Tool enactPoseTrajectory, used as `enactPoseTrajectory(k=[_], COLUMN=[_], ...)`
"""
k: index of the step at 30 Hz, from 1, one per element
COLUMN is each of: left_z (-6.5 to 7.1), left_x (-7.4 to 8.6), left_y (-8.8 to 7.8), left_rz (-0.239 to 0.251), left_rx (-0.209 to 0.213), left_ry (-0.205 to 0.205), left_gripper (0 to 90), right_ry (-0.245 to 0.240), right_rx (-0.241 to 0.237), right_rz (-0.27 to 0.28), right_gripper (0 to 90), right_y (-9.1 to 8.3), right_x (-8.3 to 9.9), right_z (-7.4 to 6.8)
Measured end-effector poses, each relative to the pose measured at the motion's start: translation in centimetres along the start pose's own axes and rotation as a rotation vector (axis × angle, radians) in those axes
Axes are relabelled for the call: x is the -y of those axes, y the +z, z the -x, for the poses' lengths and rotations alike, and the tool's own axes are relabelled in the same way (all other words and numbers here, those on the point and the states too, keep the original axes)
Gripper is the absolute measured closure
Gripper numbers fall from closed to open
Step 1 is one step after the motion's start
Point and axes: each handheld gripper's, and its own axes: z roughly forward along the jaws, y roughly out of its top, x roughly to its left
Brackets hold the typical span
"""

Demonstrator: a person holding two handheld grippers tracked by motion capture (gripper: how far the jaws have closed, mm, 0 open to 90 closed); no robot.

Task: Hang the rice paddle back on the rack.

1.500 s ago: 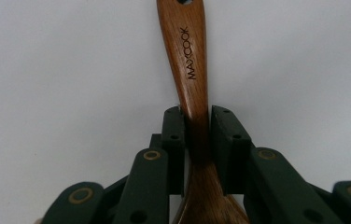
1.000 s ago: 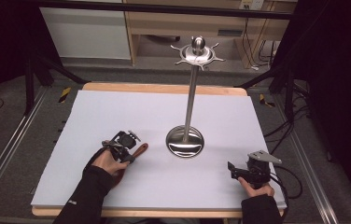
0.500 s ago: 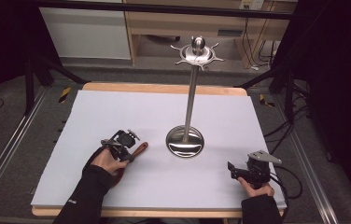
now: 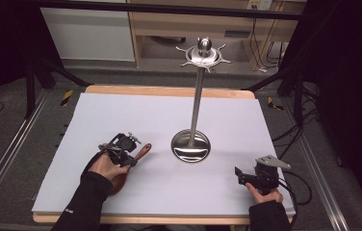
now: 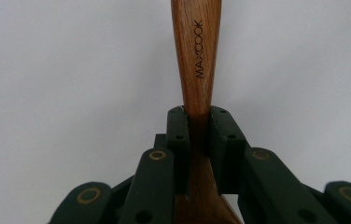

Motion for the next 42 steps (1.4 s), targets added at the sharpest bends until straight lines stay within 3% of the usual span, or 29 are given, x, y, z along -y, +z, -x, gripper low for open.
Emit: enactPoseTrajectory(k=[18, 29, 35, 42], left_z=[0.2, 0.0, 0.3, 0.7], left_x=[1.1, 2.0, 2.3, 2.4], left_y=[-1.6, -3.6, -5.4, -7.3], left_rz=[0.09, 0.201, 0.293, 0.38], left_rx=[0.0, -0.009, -0.023, -0.028], left_ry=[-0.027, -0.049, -0.058, -0.044], left_gripper=[78.8, 79.0, 78.9, 78.9], right_ry=[-0.002, -0.004, -0.001, -0.008], right_rx=[-0.002, -0.003, -0.003, -0.001], right_rz=[0.001, 0.002, 0.0, 0.004], right_gripper=[10.6, 10.6, 10.5, 10.5], right_y=[-0.1, -0.1, -0.1, 0.0], right_x=[0.0, 0.0, 0.0, 0.0], right_z=[0.0, 0.0, 0.0, 0.0])
